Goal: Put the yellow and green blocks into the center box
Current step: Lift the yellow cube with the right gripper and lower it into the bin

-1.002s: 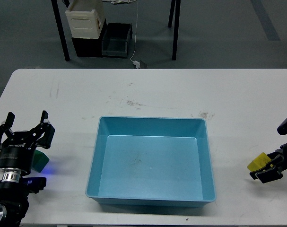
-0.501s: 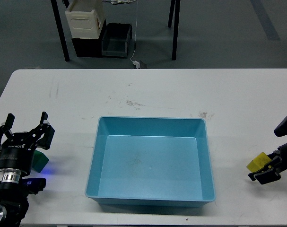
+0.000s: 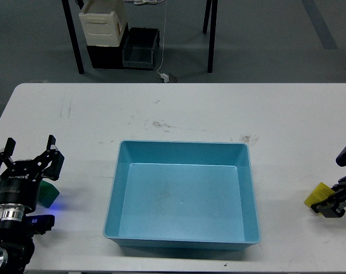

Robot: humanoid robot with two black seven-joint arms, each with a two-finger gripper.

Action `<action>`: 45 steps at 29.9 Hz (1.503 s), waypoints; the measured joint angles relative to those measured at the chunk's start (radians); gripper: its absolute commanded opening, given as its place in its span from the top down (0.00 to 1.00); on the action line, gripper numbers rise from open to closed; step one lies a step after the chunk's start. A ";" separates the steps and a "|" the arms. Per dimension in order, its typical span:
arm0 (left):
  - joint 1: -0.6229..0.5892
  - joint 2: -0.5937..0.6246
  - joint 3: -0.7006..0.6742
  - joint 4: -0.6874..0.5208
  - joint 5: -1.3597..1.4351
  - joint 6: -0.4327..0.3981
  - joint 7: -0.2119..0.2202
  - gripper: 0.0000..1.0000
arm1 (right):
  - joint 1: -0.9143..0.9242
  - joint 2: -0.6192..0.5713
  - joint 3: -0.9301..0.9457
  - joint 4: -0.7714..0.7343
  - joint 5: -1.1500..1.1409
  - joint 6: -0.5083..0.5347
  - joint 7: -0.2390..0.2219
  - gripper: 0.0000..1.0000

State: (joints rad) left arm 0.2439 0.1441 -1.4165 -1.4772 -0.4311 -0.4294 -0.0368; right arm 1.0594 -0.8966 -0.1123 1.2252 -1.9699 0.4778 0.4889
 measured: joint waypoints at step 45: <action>-0.029 0.003 -0.031 0.000 0.000 0.001 -0.007 0.00 | 0.864 0.680 -0.481 0.225 0.117 -0.205 0.000 0.99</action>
State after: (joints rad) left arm 0.2152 0.1473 -1.4471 -1.4771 -0.4310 -0.4281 -0.0439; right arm 1.9231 -0.2162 -0.5934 1.4503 -1.8524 0.2731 0.4887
